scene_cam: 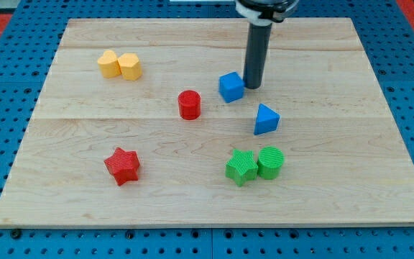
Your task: Slide the yellow heart along with yellow hexagon a bit down
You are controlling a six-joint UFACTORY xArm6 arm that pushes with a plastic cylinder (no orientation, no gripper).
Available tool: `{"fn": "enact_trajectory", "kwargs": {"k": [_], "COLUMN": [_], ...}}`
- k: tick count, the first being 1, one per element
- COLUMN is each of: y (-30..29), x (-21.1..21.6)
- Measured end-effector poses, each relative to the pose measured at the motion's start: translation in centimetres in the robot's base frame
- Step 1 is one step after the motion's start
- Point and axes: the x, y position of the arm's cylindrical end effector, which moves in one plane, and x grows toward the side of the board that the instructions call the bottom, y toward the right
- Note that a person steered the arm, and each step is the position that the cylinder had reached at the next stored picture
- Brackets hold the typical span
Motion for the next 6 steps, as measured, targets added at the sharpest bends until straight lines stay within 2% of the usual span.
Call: {"fn": "enact_trajectory", "kwargs": {"k": [1, 2, 3, 4, 5, 6], "y": [3.3, -9.6, -19.7, -26.9, -18.0, -17.9], "x": [-6.1, -8.9, -9.3, -9.5, -6.8, -5.7]}}
